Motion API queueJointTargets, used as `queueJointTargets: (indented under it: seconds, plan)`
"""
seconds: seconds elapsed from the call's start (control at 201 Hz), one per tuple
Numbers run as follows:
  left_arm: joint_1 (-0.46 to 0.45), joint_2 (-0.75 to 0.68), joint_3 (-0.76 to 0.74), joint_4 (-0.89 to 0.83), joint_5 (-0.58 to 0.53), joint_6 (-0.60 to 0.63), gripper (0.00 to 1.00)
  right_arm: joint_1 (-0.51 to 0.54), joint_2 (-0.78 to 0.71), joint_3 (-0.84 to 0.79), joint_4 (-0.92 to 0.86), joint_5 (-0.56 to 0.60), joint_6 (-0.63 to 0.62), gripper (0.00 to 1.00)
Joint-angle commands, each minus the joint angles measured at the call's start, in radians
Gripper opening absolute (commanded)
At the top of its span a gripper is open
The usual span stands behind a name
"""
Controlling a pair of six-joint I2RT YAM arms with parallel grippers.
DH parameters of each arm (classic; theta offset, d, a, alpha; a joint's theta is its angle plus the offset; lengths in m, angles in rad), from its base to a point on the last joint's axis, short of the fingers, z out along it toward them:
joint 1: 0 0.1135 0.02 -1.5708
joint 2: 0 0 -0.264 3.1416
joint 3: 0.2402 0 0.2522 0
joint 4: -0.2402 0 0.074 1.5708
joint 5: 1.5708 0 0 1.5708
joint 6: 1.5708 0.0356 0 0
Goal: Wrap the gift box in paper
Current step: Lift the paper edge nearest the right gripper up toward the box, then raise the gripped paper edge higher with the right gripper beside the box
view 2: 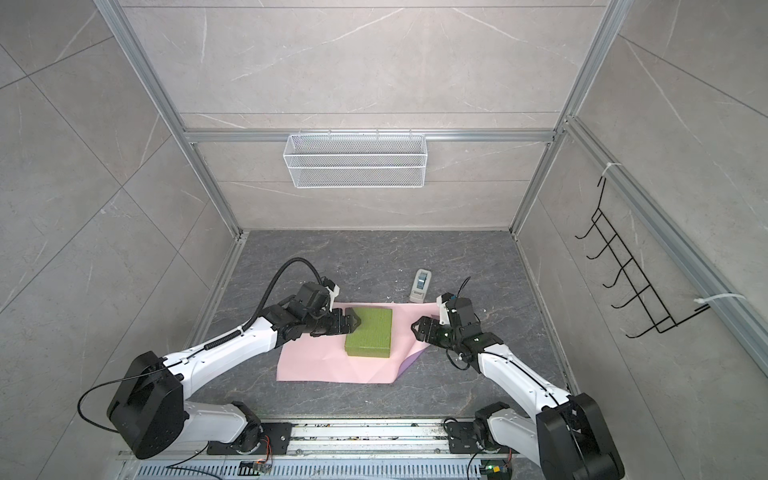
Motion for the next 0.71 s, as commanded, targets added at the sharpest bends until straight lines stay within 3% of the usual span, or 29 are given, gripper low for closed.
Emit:
queueJointTargets:
  seconds: [0.0, 0.528, 0.702]
  plan:
    - [0.0, -0.015, 0.043, -0.008, -0.009, 0.009, 0.94, -0.023, 0.034, 0.018, 0.05, -0.049, -0.036, 0.82]
    - [0.0, -0.012, 0.045, -0.01, -0.022, 0.007, 0.94, -0.124, 0.137, 0.06, 0.071, -0.227, -0.116, 0.84]
    - [-0.001, -0.012, 0.041, -0.01, -0.024, 0.001, 0.94, -0.134, 0.137, 0.049, 0.052, -0.253, -0.098, 0.72]
